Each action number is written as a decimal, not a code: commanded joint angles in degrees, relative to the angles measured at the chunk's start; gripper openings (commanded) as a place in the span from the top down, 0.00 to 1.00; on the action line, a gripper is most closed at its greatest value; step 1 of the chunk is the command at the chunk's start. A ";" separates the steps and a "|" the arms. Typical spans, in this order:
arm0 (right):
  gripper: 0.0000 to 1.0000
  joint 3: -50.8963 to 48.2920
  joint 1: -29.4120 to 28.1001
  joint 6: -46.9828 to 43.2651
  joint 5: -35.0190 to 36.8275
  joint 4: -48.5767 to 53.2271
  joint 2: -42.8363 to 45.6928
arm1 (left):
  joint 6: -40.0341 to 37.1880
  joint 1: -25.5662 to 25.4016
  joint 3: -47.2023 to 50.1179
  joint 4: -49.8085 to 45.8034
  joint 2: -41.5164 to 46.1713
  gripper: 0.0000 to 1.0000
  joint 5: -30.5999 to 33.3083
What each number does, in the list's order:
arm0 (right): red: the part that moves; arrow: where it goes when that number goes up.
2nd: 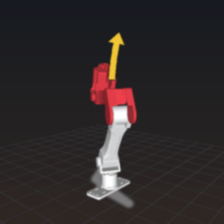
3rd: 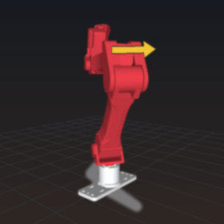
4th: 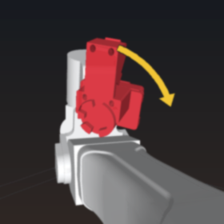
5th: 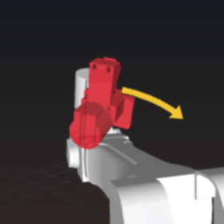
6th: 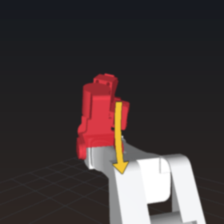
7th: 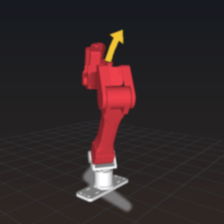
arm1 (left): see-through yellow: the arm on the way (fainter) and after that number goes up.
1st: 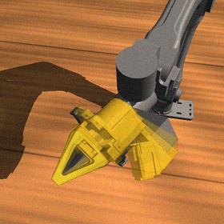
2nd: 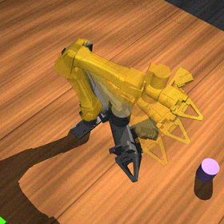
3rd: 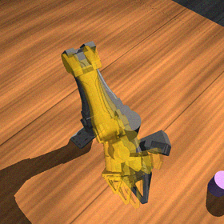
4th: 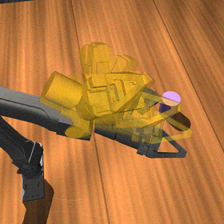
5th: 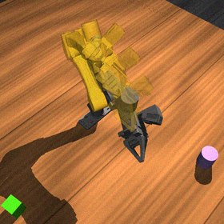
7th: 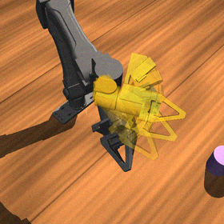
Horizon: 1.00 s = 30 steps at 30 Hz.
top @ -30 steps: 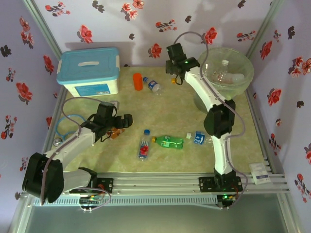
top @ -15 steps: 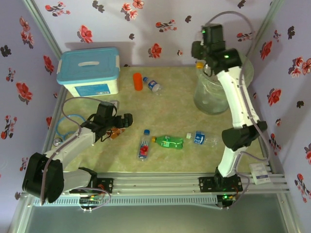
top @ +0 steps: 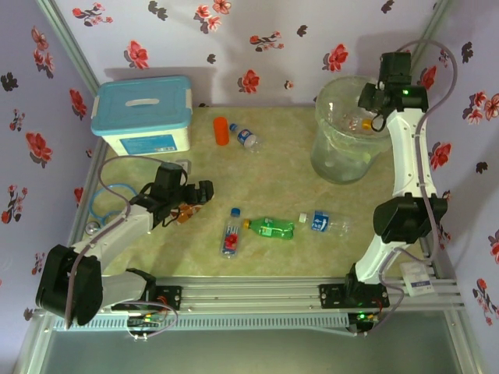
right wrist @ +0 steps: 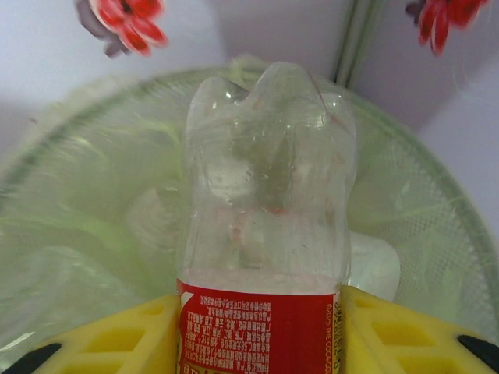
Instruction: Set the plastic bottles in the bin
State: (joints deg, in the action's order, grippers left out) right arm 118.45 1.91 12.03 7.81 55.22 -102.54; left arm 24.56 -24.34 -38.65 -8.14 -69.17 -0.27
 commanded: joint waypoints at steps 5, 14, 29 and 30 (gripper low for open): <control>0.53 -4.18 1.52 -2.53 -1.81 -2.33 -3.63 | 0.40 0.52 -0.54 1.16 -1.52 0.00 -0.73; 0.52 -9.77 1.52 -4.17 5.05 -2.66 -4.28 | 0.36 0.52 -1.59 1.29 -3.12 0.00 -1.04; 0.26 -4.16 0.00 -5.23 4.22 -0.02 -3.08 | 0.87 0.54 -1.60 2.06 -4.09 0.00 -1.50; 0.25 -3.42 -0.22 -5.42 4.24 0.06 -2.78 | 0.87 0.46 -1.51 2.08 -4.06 0.00 -1.53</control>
State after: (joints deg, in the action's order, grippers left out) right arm 111.02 2.57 7.79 10.63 53.49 -106.52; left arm 24.62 -24.34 -38.89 -7.33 -72.84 -1.10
